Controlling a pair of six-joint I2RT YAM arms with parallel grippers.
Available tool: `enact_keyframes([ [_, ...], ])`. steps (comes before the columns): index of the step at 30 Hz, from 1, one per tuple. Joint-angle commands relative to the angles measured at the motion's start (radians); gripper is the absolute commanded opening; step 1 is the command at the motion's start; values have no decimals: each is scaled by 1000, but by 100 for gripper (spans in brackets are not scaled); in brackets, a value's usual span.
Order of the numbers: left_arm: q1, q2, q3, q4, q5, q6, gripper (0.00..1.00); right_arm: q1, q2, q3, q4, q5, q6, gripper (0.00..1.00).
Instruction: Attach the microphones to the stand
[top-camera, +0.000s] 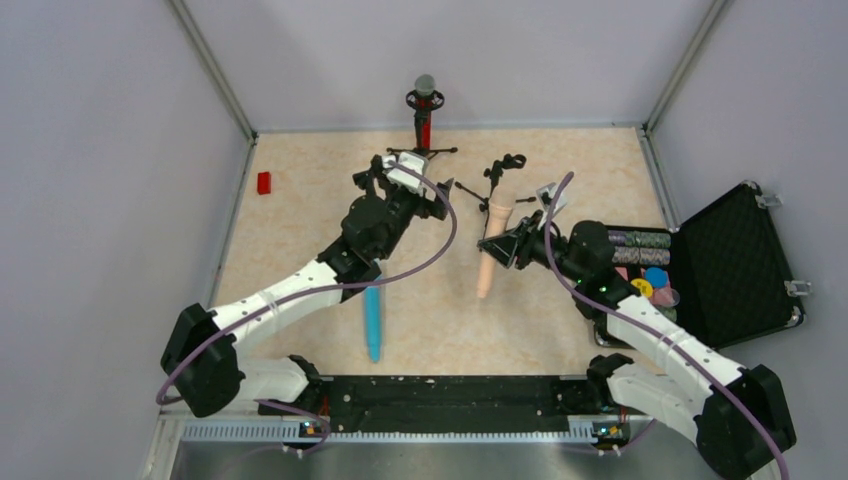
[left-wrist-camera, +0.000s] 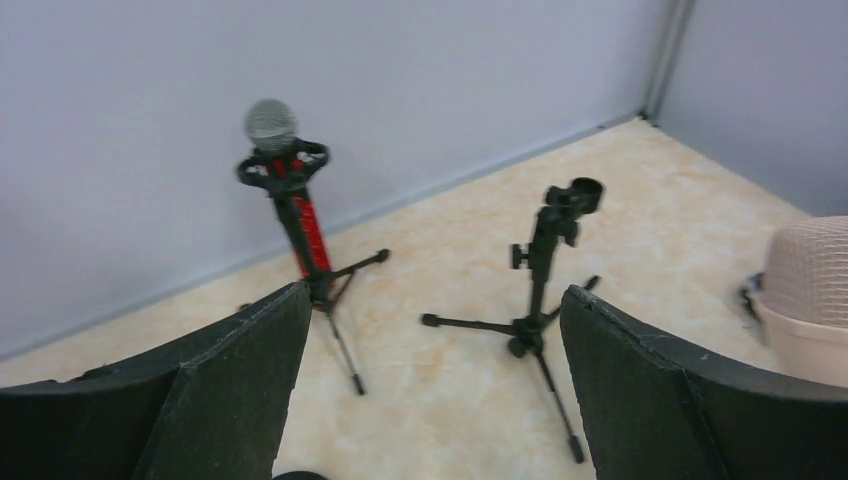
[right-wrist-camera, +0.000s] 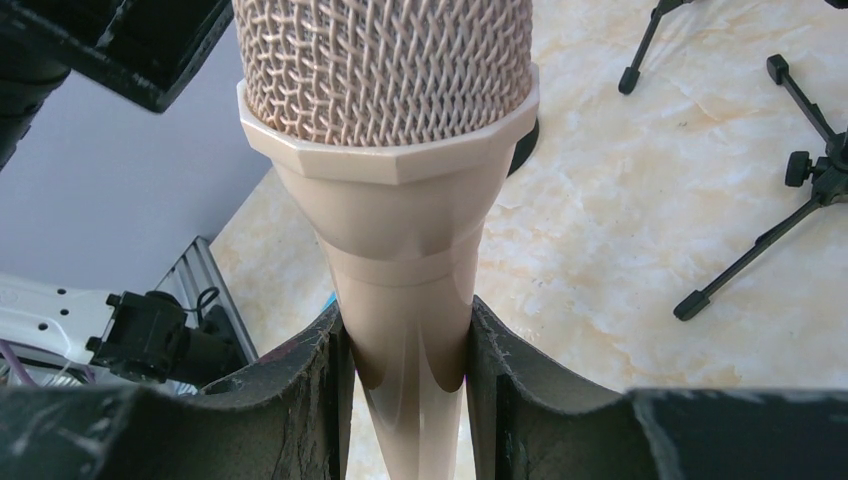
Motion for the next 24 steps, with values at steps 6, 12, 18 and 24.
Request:
enact_keyframes([
  [6, 22, -10, 89, -5, -272, 422, 99, -8, -4, 5, 25, 6, -24, 0],
  [12, 83, -39, 156, -211, -269, 371, 99, -8, 32, 4, 44, -19, -20, 0],
  [18, 228, -73, 189, -396, -150, 167, 99, -8, 57, 8, 45, -37, -23, 0],
  [24, 371, -101, 167, -461, 72, 24, 99, -8, 60, 5, 44, -51, -21, 0],
])
